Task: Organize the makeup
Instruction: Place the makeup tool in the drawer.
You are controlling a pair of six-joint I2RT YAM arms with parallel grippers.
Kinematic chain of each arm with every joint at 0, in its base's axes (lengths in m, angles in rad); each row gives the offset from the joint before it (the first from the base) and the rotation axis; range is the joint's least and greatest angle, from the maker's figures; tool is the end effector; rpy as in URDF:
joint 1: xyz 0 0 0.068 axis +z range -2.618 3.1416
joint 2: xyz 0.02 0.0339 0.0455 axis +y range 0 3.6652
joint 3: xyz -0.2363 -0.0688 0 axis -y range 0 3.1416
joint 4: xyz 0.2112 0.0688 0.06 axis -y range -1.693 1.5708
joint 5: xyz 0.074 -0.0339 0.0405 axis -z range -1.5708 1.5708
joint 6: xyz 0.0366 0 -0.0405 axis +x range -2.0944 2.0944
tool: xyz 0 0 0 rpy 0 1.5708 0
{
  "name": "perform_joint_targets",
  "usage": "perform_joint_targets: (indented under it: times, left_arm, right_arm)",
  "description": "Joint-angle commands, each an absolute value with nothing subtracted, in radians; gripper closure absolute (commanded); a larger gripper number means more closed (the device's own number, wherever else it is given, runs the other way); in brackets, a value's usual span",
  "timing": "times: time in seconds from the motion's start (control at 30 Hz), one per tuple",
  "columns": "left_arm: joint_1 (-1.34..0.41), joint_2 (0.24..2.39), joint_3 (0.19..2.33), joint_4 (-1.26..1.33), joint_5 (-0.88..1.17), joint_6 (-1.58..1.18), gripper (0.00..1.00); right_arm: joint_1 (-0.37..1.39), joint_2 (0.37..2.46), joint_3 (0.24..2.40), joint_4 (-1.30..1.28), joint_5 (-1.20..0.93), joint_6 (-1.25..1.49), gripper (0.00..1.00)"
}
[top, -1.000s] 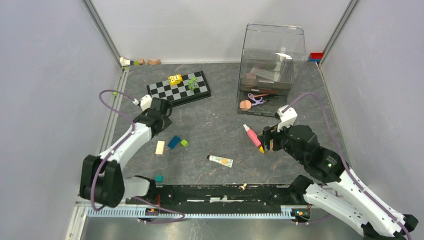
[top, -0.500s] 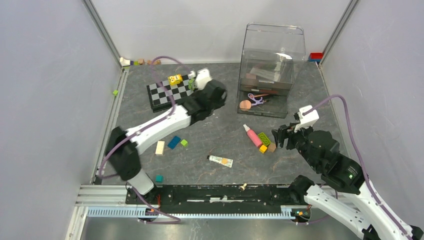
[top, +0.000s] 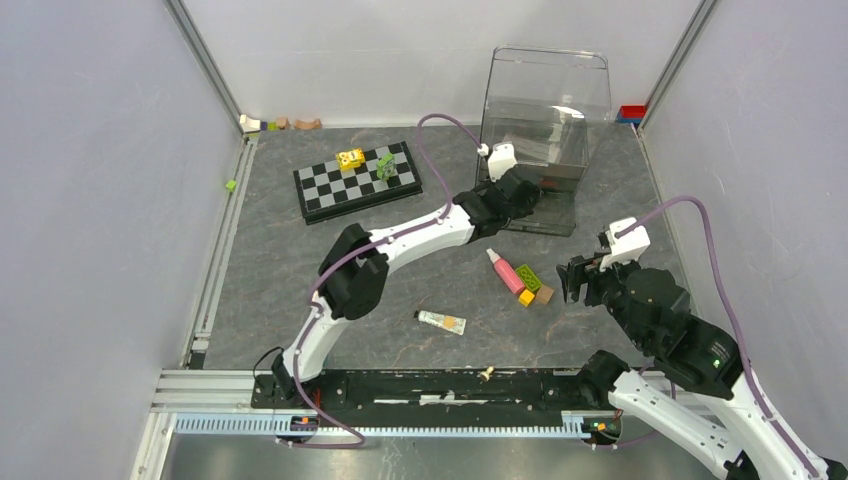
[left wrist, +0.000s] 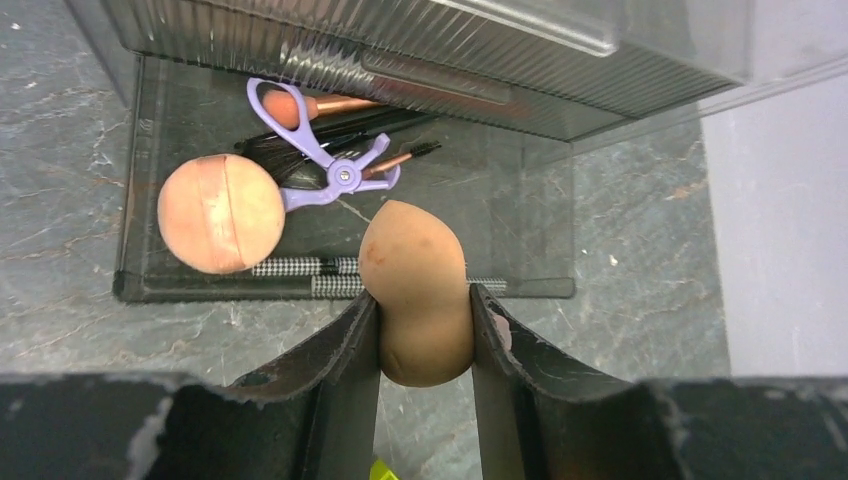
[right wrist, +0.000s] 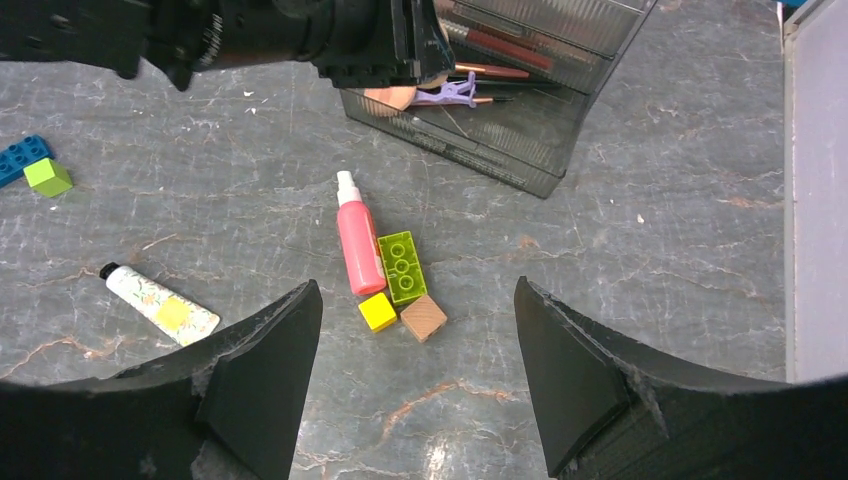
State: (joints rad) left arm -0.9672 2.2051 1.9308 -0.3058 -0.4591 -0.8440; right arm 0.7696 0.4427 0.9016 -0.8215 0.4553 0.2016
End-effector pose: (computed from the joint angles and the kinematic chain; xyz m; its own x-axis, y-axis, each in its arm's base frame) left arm 0.2795 -0.3769 0.2458 -0.6011 -0.3084 -0.7373 0.1181 0.8781 -0.4637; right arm 0.0609 0.0366 0.3242 -0.3156 -0.0554 -0.9473 -0.2720 0.9617 0.0344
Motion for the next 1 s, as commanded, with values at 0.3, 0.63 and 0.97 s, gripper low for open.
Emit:
perform_joint_targets:
  times: [0.3,0.63,0.97]
  left_arm:
    - [-0.945,2.407,2.148,-0.206,-0.472,-0.833,0.52]
    - [-0.93,2.355,2.075,-0.179,-0.467,-0.807,0.3]
    - [-0.938,2.067,1.841,-0.183,-0.448,-0.707,0.27]
  right_arm:
    - [0.772,0.423,0.931,-0.847,0.498,0.152,0.23]
    - [0.771,0.448,0.92,-0.831,0.491,0.137,0.22]
    - [0.771,0.461,0.851,-0.789,0.453,0.196,0.22]
